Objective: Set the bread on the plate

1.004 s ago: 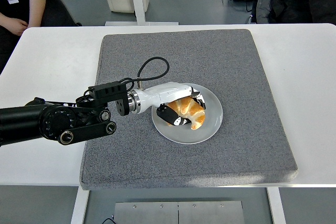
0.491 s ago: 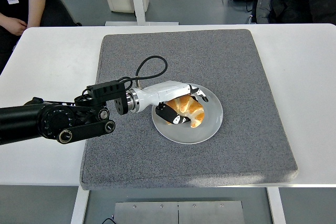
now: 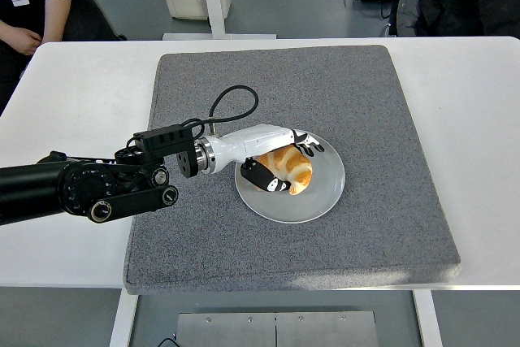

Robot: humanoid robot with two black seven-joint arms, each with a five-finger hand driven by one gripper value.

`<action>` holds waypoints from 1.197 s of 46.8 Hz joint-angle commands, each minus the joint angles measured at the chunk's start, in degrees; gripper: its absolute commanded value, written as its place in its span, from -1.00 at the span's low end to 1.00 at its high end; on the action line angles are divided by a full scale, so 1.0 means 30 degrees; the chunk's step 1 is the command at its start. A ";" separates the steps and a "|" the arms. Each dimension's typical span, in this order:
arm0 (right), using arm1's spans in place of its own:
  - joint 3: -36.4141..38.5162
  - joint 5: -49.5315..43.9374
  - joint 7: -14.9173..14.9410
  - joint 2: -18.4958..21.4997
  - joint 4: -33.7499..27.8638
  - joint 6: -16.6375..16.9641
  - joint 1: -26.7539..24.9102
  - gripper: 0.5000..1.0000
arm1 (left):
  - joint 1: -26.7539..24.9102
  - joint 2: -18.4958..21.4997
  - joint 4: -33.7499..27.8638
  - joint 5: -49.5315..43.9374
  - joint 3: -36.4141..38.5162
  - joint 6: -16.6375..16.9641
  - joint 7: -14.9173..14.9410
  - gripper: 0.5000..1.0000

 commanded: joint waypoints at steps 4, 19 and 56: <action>0.0000 0.0000 0.0000 0.0000 0.0000 -0.0001 0.0000 1.00 | 0.0004 0.0000 0.0004 -0.0480 -0.0348 0.0001 0.0001 0.37; 0.0000 0.0000 0.0000 0.0000 0.0000 -0.0001 0.0000 1.00 | 0.0004 0.0088 0.0005 -0.1125 -0.0759 -0.0058 0.0001 0.86; -0.0029 0.0000 0.0000 0.0000 0.0000 -0.0001 0.0000 1.00 | -0.0113 0.0996 0.0560 -0.6807 -0.5472 -0.2079 0.0265 0.89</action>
